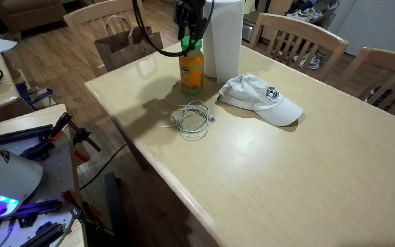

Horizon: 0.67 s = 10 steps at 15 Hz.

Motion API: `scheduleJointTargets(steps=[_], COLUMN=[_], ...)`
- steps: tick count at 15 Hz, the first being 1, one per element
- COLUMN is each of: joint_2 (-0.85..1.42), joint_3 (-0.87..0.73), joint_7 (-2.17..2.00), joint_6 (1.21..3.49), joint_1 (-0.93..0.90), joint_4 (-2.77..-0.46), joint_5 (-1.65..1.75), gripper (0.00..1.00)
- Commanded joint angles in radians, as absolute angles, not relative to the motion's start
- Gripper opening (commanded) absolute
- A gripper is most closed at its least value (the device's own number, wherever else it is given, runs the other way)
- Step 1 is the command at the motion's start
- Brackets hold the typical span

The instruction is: Put the lid on the bottle

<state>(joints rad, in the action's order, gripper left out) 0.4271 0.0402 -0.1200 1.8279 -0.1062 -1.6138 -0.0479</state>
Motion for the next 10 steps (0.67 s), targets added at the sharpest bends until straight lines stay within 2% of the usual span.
scheduleJointTargets(steps=[1,4,5,7,10], joint_2=[0.461,0.488,0.497,0.51,0.515], joint_3=[0.049,0.049,0.048,0.049,0.048], joint_7=[-0.134,-0.129,-0.133,-0.131,-0.132], joint_6=[1.796,1.78,1.776,1.775,1.785], joint_1=[-0.097,-0.096,-0.097,-0.096,-0.097], joint_4=[-1.613,-1.607,-1.604,-1.602,-1.608], joint_5=[-0.078,-0.084,-0.085,-0.09,-0.096], gripper=[0.47,0.47,0.91,0.99,1.0])
